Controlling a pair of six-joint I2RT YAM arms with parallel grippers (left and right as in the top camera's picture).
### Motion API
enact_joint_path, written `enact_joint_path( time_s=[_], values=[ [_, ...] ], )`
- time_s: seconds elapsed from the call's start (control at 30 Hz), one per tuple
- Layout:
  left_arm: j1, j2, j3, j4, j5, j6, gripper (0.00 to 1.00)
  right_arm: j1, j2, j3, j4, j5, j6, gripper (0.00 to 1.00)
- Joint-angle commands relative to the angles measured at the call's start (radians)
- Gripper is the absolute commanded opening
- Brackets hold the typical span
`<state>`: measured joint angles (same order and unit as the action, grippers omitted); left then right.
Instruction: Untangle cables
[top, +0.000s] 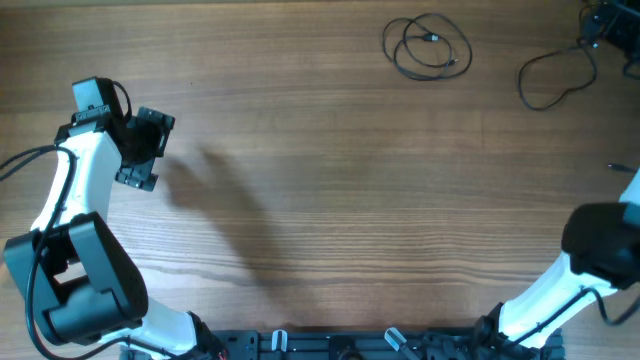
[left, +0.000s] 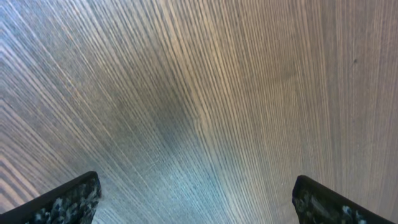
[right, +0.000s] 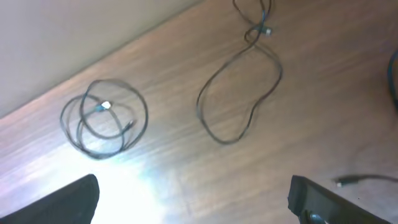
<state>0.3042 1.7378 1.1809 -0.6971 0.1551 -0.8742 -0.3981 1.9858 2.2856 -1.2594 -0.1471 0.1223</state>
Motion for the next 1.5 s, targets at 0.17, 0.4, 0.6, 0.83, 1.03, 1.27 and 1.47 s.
enact_joint_path(
  time_s=[0.17, 0.4, 0.6, 0.83, 1.03, 1.27, 1.47],
  values=[
    [0.006, 0.010, -0.003, 0.000, 0.001, 0.002, 1.00, 0.019, -0.418, -0.290, 0.053, -0.047, -0.045, 1.00],
    [0.006, 0.010, -0.003, 0.000, 0.001, 0.002, 1.00, 0.019, -1.019, -1.130, 0.433, -0.189, -0.084, 1.00],
    [0.006, 0.010, -0.003, 0.000, 0.001, 0.002, 1.00, 0.019, -1.363, -1.348, 0.408, -0.390, -0.106, 1.00],
    [0.006, 0.010, -0.003, 0.000, 0.001, 0.002, 1.00, 0.019, -1.374, -1.348, 0.233, -0.227, -0.017, 1.00],
    [0.006, 0.010, -0.003, 0.000, 0.001, 0.002, 1.00, 0.019, -1.373, -1.348, 0.198, -0.163, -0.018, 1.00],
    [0.006, 0.010, -0.003, 0.000, 0.001, 0.002, 1.00, 0.138, -1.413, -1.453, 0.416, -0.142, -0.025, 1.00],
    [0.006, 0.010, -0.003, 0.000, 0.001, 0.002, 1.00, 0.193, -1.685, -1.915, 0.990, -0.189, 0.087, 1.00]
  ],
)
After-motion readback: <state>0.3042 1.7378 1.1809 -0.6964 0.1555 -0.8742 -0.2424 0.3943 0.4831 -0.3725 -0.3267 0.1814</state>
